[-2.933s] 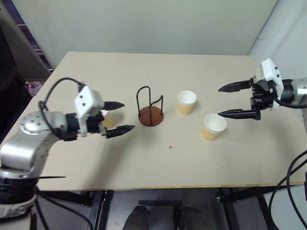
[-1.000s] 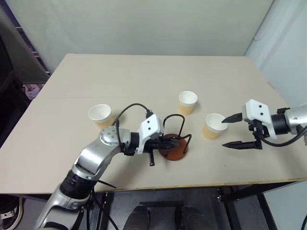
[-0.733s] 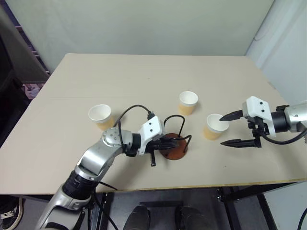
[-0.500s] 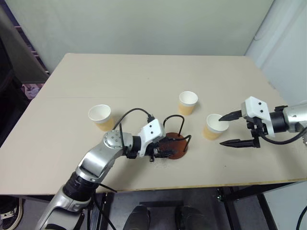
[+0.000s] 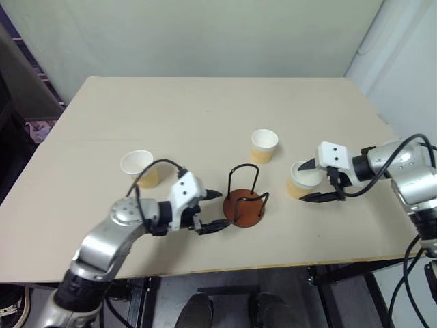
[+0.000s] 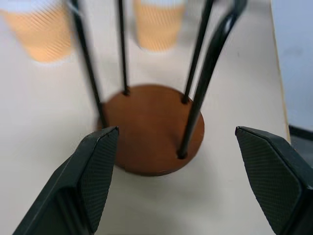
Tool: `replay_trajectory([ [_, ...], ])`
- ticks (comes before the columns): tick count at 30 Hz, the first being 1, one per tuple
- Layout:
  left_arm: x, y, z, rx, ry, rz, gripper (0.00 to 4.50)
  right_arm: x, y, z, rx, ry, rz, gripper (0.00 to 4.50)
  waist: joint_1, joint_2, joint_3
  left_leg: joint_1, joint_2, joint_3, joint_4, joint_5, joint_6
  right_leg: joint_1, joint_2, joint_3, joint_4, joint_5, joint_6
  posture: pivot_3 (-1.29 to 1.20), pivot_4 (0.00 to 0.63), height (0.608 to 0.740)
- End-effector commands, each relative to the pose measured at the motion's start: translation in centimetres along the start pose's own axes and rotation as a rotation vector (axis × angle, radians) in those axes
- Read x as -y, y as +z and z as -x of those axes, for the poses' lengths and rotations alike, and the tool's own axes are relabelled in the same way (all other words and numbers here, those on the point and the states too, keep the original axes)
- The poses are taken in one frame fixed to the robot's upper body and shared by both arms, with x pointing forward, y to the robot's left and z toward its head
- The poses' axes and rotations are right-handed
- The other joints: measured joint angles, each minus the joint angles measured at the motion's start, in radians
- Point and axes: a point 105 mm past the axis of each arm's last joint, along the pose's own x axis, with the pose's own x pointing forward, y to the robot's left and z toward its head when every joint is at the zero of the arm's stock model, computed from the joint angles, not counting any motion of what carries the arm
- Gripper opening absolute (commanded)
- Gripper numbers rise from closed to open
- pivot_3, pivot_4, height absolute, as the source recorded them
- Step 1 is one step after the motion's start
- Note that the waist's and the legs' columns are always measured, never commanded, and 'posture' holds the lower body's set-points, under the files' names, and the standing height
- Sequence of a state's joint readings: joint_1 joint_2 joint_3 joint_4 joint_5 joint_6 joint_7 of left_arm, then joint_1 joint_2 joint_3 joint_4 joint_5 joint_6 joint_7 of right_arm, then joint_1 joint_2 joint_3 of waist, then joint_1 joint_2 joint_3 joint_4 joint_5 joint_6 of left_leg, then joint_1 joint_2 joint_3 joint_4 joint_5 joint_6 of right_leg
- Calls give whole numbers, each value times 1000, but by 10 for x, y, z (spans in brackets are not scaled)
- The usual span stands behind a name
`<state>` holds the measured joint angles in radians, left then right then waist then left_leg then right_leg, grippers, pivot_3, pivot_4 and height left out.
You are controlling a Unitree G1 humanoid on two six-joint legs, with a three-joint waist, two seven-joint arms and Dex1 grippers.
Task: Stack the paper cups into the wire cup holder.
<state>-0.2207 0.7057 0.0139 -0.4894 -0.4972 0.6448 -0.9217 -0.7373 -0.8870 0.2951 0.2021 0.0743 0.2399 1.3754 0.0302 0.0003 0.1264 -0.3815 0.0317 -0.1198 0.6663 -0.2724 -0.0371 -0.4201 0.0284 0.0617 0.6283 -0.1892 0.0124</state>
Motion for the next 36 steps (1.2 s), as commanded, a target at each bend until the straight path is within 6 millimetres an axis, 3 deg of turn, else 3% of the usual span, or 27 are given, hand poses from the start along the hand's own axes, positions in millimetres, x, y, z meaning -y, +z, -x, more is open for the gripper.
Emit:
replay_trajectory([
  [1, -3, 41, 30, 103, 55, -111, 4111, 10, -6, 0, -39, -21, 28, 4319, 2, 0, 0, 0, 0, 0, 0, 0, 0, 0, 0, 0, 0, 0, 0, 0, 150, 740],
  [3, -8, 53, 50, 97, 86, -164, 4122, 12, -9, -1, -44, -16, 29, 3882, 1, 0, 0, 0, 0, 0, 0, 0, 0, 0, 0, 0, 0, 0, -1, 0, 150, 740],
  [5, -15, 88, 89, 139, 132, -234, 4122, 13, -10, -1, -46, -9, 31, 3188, 0, 0, 0, 0, 0, 0, 0, 0, 0, -1, 0, -1, 1, 0, -2, 0, 150, 740],
  [7, -10, 110, 113, 156, 129, -282, 4122, 15, -11, -2, -48, -4, 34, 2439, -2, 0, 0, -2, 1, 0, 0, -1, -1, -4, 0, -1, 2, 1, -5, 0, 150, 740],
  [11, -11, 89, 134, 2, 144, -226, 4122, 16, -4, 0, -15, 0, 52, 1009, -7, 14, -5, 0, 1, 2, -1, -3, 0, -3, -1, 1, 0, 0, -5, 0, 150, 740],
  [14, -13, 79, 137, -39, 158, -211, 4122, 14, 5, 4, 22, 23, 64, 24, -7, 12, -3, -2, 2, 3, -2, -4, 2, -6, -2, 0, 2, -1, -6, 0, 150, 740],
  [17, -12, 76, 133, -50, 150, -212, 4122, 13, 18, 12, 76, 37, 82, 24, -8, 12, -3, -2, 4, 3, -2, -5, 1, -6, -2, 0, 3, -5, -14, 0, 150, 740],
  [21, -17, 68, 138, -87, 172, -199, 4122, 22, 91, 70, 315, -23, 186, 24, -15, 17, 0, -4, 3, 6, -2, -5, 1, -9, -2, 1, 3, -5, -17, 0, 150, 740],
  [24, -22, 62, 138, -104, 181, -192, 4122, 9, 135, 85, 527, 46, 191, 24, -21, 15, -1, -4, 5, 10, -3, -4, 0, -11, -1, 3, 5, -7, -19, 0, 150, 740],
  [29, -28, 56, 129, -106, 175, -197, 4122, -13, 152, 74, 583, 134, 203, 24, -24, 6, -5, 0, 10, 10, -3, -3, -4, -9, 5, 3, 6, -12, -25, 0, 150, 740],
  [36, -29, 56, 120, -93, 156, -203, 4122, -26, 148, 37, 522, 177, 209, 24, -25, 6, -4, -1, 8, 12, -2, -3, -3, -12, 3, 5, 9, -11, -24, 0, 150, 740],
])
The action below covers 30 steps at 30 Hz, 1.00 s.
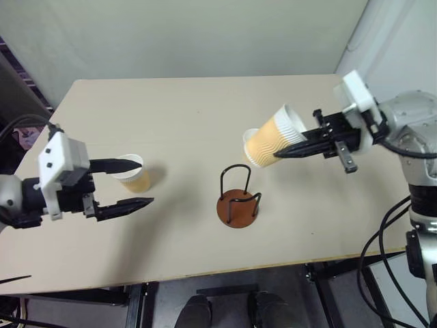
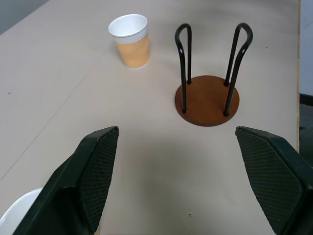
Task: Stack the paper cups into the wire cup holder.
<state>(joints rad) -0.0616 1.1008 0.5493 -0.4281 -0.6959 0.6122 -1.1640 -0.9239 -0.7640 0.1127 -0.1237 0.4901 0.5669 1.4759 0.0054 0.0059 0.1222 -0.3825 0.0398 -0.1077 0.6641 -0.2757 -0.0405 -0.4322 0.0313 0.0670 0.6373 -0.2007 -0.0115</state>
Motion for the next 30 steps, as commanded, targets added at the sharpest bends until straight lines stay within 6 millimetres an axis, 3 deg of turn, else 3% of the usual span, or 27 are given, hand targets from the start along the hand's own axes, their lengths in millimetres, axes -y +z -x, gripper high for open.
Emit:
replay_trajectory([
  [1, -2, 8, -1, 18, 14, -40, 4122, -4, -1, -10, -20, 22, 31, 24, 0, 0, 0, 0, 0, 0, 0, 0, 0, -1, 0, 0, 1, 0, 0, 0, 150, 740],
  [4, -2, 7, -1, 16, 12, -37, 4122, -6, -6, -16, -32, 38, 21, 24, 0, 0, 0, -1, 0, 0, 0, 0, 0, -3, 0, 0, 4, 0, 0, 0, 150, 740],
  [7, -1, 7, -2, 14, 15, -33, 4122, -7, -12, -21, -46, 49, 12, 632, 0, 0, 0, 0, 0, 0, 0, 0, 0, -3, 0, 1, 5, 0, -1, 0, 150, 740],
  [13, 1, 6, -3, 12, 26, -28, 4122, -4, -24, -31, -92, 44, 10, 2659, -2, 0, 0, 0, 0, 1, 0, 0, 0, -4, 0, 1, 6, 0, -1, 0, 150, 740],
  [18, 0, 5, -3, 11, 34, -27, 4122, -3, -20, -33, -77, 45, 14, 4331, -2, 0, 0, -1, 0, 1, 0, 0, 0, -4, 0, 1, 6, 0, -1, 0, 150, 740],
  [21, 0, 5, -4, 10, 37, -28, 4122, -1, -15, -31, -48, 40, 19, 4466, -2, 0, 0, -1, 0, 1, 0, 0, 0, -4, 0, 1, 6, 0, -1, 0, 150, 740],
  [24, -1, 7, -4, 14, 41, -32, 4122, 28, -15, -23, -43, -95, 15, 4466, -4, 0, 0, 0, 0, 1, 0, 0, 0, -4, 0, 1, 6, 0, -1, 0, 150, 740],
  [27, -3, 7, -2, 13, 56, -37, 4122, 71, -48, -13, -193, -276, 40, 4466, -5, 0, 0, 0, 0, 1, 0, -1, 0, -6, 0, 2, 7, 0, -1, 0, 150, 740],
  [30, -11, 15, -2, 60, 102, -52, 4122, 88, -75, -20, -266, -295, 33, 4466, -2, -1, 0, -1, 1, 1, -1, -3, 3, -7, -1, 2, 8, 2, -2, 0, 150, 740],
])
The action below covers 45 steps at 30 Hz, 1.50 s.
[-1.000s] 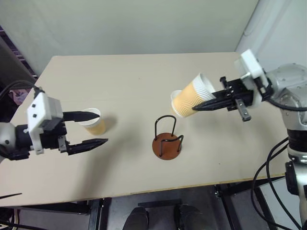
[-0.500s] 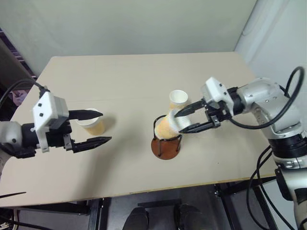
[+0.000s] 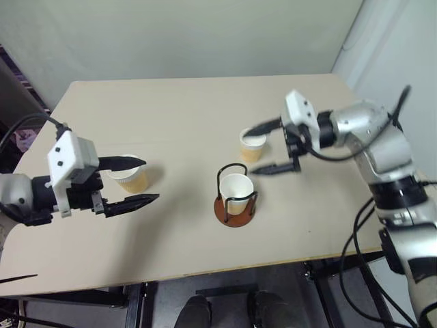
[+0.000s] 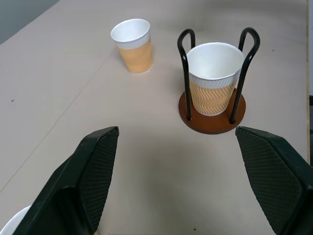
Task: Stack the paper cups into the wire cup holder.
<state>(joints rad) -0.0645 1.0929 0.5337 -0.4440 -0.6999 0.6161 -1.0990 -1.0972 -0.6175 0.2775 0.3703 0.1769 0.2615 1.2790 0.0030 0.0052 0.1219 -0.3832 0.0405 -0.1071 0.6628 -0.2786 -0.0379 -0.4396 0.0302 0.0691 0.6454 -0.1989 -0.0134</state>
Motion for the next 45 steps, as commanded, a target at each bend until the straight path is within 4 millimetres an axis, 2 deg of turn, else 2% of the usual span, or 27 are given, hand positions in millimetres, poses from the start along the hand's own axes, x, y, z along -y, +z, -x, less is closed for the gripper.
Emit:
replay_trajectory([
  [1, -8, 19, 0, 76, 57, -54, 4122, 13, -31, -22, -111, -27, 32, 4466, 0, 0, 0, 0, 0, 0, 0, 0, 0, 0, 0, 0, 0, 0, 0, 0, 150, 740],
  [3, -6, 24, -3, 96, 39, -57, 4122, 18, -43, -30, -165, -37, 39, 4466, -1, 1, 0, -1, 1, 0, 0, 0, 0, -3, 0, 0, 1, 5, 6, 0, 150, 740],
  [8, 2, 25, -10, 106, 21, -50, 4122, 21, -66, -41, -256, -52, 42, 4466, 0, 3, 2, -9, 4, 1, -2, 0, -1, -10, 0, -2, 0, 7, 7, 0, 150, 740],
  [13, 6, 25, -12, 109, 19, -41, 4122, 23, -73, -49, -287, -72, 28, 4466, 0, 3, 2, -10, 6, 2, -2, 1, -7, -11, 1, -4, -2, 7, 7, 0, 150, 740],
  [14, 6, 25, -12, 106, 21, -41, 4122, 22, -73, -49, -286, -68, 34, 4304, 0, 3, 2, -10, 6, 2, -2, 0, -8, -11, 1, -4, -2, 7, 7, 0, 150, 740],
  [17, 6, 24, -11, 102, 24, -40, 4122, 23, -69, -51, -272, -62, 46, 3589, 0, 3, 2, -11, 6, 2, -1, 0, -7, -11, 1, -4, -2, 7, 7, 0, 150, 740],
  [24, 6, 23, -12, 97, 25, -41, 4122, 20, -57, -53, -208, -18, 52, 1000, 0, 3, 2, -10, 7, 2, -1, 0, -8, -11, 1, -4, -1, 7, 7, 0, 150, 740],
  [27, 6, 24, -12, 99, 21, -42, 4122, 19, -45, -48, -141, 22, 37, 25, 0, 3, 2, -10, 7, 2, -1, 0, -8, -11, 1, -4, 0, 7, 6, 0, 150, 740],
  [32, 3, 22, -13, 95, 18, -41, 4122, 20, -9, -32, 70, 81, 5, 25, -1, 3, 2, -10, 7, 3, -1, 0, -8, -11, 1, -4, -1, 7, 6, 0, 150, 740],
  [35, 4, 22, -14, 96, 10, -43, 4122, 28, 32, 0, 229, 87, -5, 25, 1, 3, 2, -10, 6, 3, -1, 1, -10, -11, 1, -5, -1, 7, 6, 0, 150, 740],
  [37, 4, 22, -14, 97, 3, -44, 4122, 16, 58, 27, 314, 164, 6, 25, 5, 3, 2, -11, 6, 3, 0, 2, -11, -11, 1, -5, -2, 7, 5, 0, 150, 740],
  [38, 4, 22, -14, 96, -1, -43, 4122, 5, 64, 36, 324, 210, 17, 25, 7, 3, 2, -12, 6, 3, 0, 4, -14, -11, 1, -5, -2, 6, 5, 0, 150, 740],
  [39, 4, 22, -14, 93, -4, -41, 4122, -7, 68, 41, 323, 251, 21, 25, 9, 2, 2, -12, 6, 3, 0, 8, -21, -11, 2, -5, -2, 6, 4, 0, 150, 740],
  [42, 6, 19, -15, 81, -23, -40, 4122, -38, 68, 45, 283, 345, 34, 25, 6, 1, 1, -7, 6, 3, 0, 7, -22, -5, 3, -5, -4, 4, 2, 0, 150, 740],
  [45, 7, 18, -18, 81, -45, -41, 4122, -54, 65, 41, 254, 373, 38, 25, -10, 1, 1, -2, 6, 7, 0, 7, -22, -3, 3, -3, -3, 4, 4, 0, 150, 740],
])
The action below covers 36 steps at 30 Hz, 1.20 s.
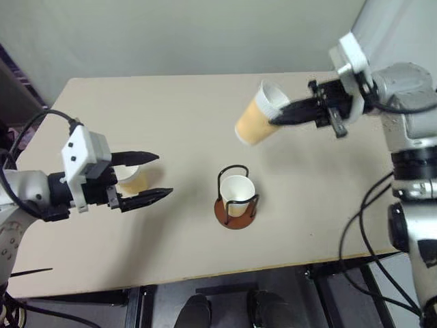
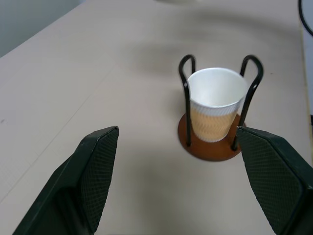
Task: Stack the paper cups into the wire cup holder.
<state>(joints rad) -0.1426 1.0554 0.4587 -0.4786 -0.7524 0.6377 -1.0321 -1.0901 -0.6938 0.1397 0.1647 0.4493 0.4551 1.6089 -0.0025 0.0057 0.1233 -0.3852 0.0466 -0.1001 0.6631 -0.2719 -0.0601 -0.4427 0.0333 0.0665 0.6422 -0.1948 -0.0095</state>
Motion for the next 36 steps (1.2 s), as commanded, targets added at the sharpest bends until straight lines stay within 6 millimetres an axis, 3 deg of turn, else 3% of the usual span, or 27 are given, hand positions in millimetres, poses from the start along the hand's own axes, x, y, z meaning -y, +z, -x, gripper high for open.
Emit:
replay_trajectory([
  [1, 1, 5, -2, 1, -20, -45, 4122, -13, 6, -16, -16, 40, 36, 25, -7, 0, 0, 1, 0, 1, 0, 0, 1, 0, 0, 0, 1, 0, 1, 0, 150, 740],
  [4, 0, 3, -5, -2, -24, -45, 4122, -11, -7, -30, -66, 11, 52, 25, -11, 0, 0, 4, 1, 1, -1, -2, 12, 0, 0, 1, 3, 0, -1, 0, 150, 740],
  [6, 0, 3, -6, -3, -26, -46, 4122, -14, -9, -31, -75, 28, 48, 25, -12, 0, 0, 4, 2, 0, -1, -2, 13, 0, 1, 0, 4, 0, -8, 0, 150, 740],
  [13, 2, 2, -4, -10, -18, -43, 4122, -21, -18, -36, -108, 69, 42, 25, -11, 0, 0, 3, 1, 1, 1, -1, 15, 1, 0, 1, 2, 3, -10, 0, 150, 740],
  [16, 2, 2, -3, -14, -6, -41, 4122, -21, -29, -42, -154, 68, 42, 647, -11, 0, 0, 3, 1, 1, 1, -1, 15, 0, 0, 1, 2, 3, -10, 0, 150, 740],
  [20, 2, 2, -1, -16, 3, -42, 4122, -18, -35, -44, -189, 52, 62, 1996, -10, 0, 0, 2, 1, 0, 0, -1, 15, 0, 1, 0, 2, 3, -9, 0, 150, 740],
  [24, -1, 2, 2, -23, 21, -49, 4122, -17, -33, -45, -180, 47, 77, 3431, -9, 0, 0, 2, 1, 0, 0, -1, 15, -1, 1, 0, 1, 4, -7, 0, 150, 740],
  [27, -15, 4, 17, -58, 94, -84, 4122, -12, -14, -28, -72, 21, 46, 4392, -9, 0, 0, 1, 1, 1, 0, -1, 15, -1, 1, 1, 1, 4, -7, 0, 150, 740],
  [31, -53, -8, 51, -240, 276, -158, 4122, 6, 16, -2, 195, -83, -41, 4392, -7, 0, 0, 1, 1, 1, 0, -1, 15, -1, 1, 2, 1, 2, -10, 0, 150, 740],
  [36, -78, -42, 59, -452, 343, -216, 4122, 4, 14, -17, 213, -91, -54, 4392, -7, 0, 0, 3, 2, 0, -1, -1, 15, -1, 3, 2, 2, 1, -12, 0, 150, 740],
])
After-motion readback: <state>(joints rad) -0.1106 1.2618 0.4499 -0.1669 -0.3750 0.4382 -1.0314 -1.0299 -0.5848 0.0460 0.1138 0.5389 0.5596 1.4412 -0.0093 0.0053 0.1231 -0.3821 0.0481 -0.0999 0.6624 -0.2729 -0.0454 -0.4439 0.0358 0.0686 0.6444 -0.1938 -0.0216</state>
